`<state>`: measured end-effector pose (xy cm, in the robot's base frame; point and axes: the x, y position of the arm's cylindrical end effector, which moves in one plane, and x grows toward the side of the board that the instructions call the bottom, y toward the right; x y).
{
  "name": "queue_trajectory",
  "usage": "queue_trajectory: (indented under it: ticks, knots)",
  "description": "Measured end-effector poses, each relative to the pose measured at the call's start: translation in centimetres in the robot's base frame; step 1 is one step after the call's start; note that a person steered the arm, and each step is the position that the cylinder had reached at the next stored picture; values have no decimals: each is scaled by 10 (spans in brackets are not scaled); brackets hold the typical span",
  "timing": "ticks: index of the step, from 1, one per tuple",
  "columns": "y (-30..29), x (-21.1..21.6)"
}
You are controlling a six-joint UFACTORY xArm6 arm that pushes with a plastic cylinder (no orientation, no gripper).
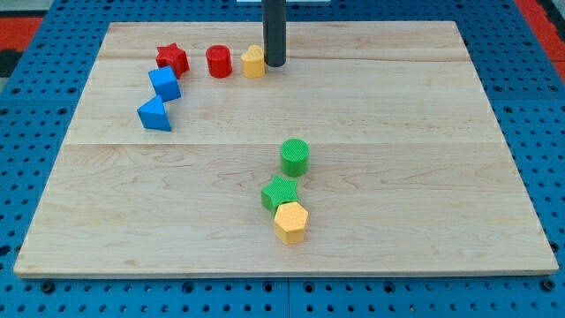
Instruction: Point at the green star
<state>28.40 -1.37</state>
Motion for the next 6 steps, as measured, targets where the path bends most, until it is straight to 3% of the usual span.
queue_trajectory:
  ticks: [1, 2, 3, 4, 5, 6]
  knots:
    - [14, 27]
    - [66, 64]
    - [98, 126]
    - [101, 195]
    - [76, 231]
    - [29, 231]
